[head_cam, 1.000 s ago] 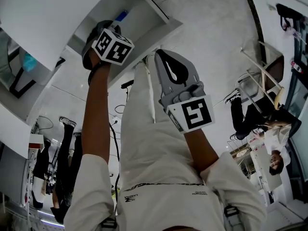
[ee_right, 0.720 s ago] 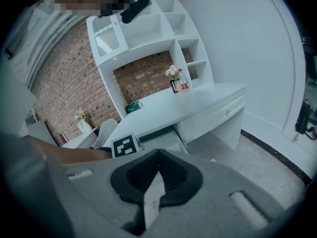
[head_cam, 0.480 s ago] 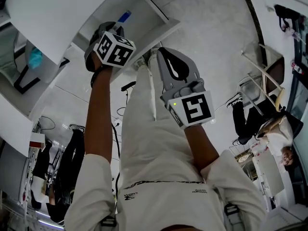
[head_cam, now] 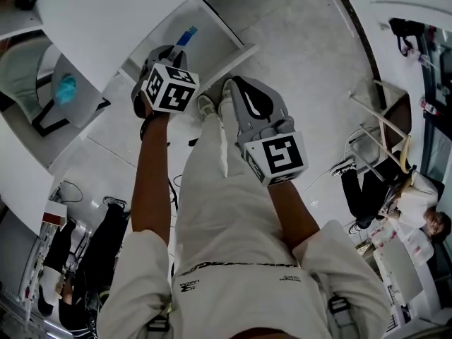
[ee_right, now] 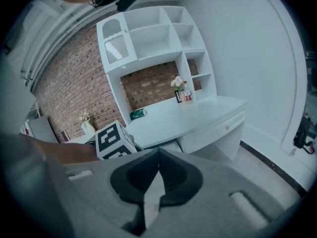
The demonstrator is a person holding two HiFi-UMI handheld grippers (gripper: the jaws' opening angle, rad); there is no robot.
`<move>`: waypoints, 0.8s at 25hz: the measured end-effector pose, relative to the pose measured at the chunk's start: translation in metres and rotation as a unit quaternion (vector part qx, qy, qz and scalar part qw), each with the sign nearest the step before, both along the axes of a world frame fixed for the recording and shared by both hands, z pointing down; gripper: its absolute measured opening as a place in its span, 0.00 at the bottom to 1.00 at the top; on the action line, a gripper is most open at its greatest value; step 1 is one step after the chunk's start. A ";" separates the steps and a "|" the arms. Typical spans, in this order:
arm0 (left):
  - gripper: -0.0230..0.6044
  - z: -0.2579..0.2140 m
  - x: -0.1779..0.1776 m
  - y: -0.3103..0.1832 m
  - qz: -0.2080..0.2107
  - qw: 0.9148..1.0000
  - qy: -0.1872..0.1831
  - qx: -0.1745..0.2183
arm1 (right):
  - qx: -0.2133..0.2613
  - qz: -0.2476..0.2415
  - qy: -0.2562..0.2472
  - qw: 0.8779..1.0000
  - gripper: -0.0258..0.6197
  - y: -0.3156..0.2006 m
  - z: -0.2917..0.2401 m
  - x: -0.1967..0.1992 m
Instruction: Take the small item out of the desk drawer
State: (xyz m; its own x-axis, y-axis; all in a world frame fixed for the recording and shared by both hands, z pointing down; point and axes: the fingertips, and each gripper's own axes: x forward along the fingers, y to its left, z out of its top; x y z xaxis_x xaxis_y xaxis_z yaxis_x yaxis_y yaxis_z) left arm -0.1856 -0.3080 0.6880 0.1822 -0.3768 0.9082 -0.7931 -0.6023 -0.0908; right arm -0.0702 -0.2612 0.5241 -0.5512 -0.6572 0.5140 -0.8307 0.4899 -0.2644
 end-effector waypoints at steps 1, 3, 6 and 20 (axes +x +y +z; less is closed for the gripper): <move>0.16 -0.011 0.001 0.000 -0.006 1.000 0.007 0.007 | -0.001 -0.001 0.001 1.000 0.04 0.001 -0.005 0.001; 0.16 -0.034 0.004 0.000 -0.020 0.999 0.021 0.020 | -0.003 -0.002 0.001 1.000 0.04 0.003 -0.014 0.002; 0.16 -0.064 0.007 0.001 -0.045 0.997 0.051 0.040 | 0.005 -0.003 -0.001 1.000 0.04 0.003 -0.033 0.004; 0.16 -0.214 -0.004 0.023 -0.112 0.972 0.130 0.159 | 0.059 -0.015 -0.033 0.998 0.03 0.009 -0.132 -0.012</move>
State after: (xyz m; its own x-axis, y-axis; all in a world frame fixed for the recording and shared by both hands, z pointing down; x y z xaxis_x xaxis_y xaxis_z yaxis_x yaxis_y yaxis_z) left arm -0.1893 -0.2846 0.4743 0.2709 -0.6871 0.6741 -0.9218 -0.3869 -0.0239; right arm -0.0825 -0.2521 0.3925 -0.6019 -0.6935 0.3960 -0.7976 0.5462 -0.2558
